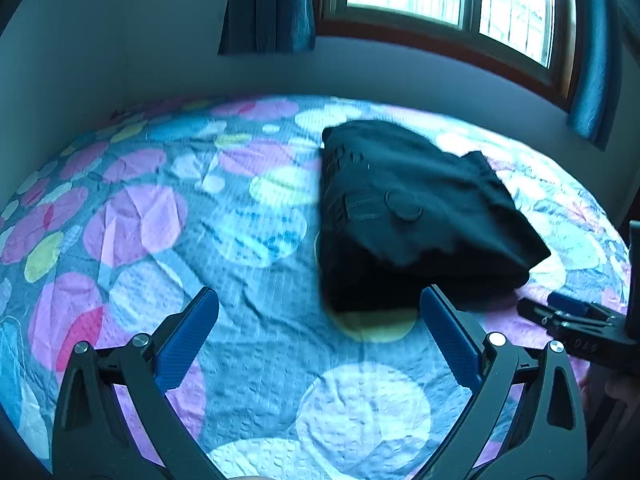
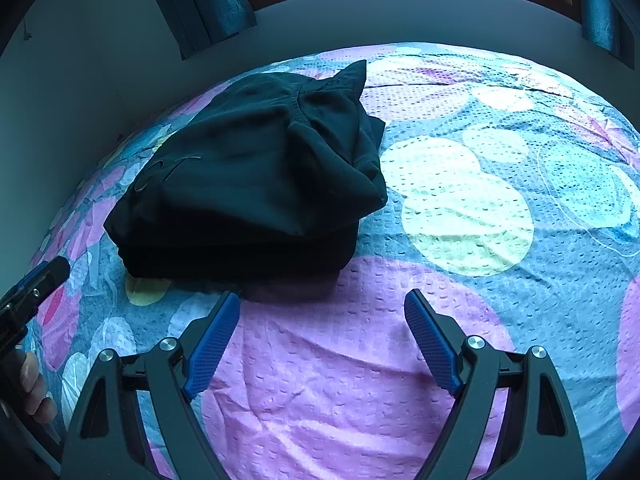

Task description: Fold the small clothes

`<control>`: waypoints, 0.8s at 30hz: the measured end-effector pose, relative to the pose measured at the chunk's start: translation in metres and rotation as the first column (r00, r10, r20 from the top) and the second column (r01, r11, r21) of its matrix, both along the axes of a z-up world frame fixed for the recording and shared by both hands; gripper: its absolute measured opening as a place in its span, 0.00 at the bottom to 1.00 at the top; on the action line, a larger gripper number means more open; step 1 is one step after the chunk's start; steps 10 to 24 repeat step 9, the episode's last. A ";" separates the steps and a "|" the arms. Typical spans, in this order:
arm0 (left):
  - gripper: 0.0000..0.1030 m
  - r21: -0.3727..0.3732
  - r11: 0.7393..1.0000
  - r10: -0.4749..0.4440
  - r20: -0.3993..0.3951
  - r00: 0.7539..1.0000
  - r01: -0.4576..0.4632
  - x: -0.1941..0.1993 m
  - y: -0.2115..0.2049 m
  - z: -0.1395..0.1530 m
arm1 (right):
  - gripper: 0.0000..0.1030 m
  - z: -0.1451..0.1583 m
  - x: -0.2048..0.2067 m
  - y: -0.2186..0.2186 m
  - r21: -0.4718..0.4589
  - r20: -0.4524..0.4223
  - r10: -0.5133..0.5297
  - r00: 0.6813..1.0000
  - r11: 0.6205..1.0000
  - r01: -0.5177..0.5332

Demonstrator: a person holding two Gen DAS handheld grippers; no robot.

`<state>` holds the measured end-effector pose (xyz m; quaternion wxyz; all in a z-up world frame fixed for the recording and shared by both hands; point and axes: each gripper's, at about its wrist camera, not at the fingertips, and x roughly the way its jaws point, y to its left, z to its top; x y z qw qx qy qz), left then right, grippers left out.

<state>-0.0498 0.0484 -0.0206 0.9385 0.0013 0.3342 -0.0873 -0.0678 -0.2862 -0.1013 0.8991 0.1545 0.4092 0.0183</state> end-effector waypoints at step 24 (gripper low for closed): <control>0.98 0.020 0.986 0.165 -0.074 0.984 -0.164 0.040 0.051 0.005 | 0.81 0.019 -0.001 -0.018 0.063 0.024 0.014 1.000 0.998 -0.016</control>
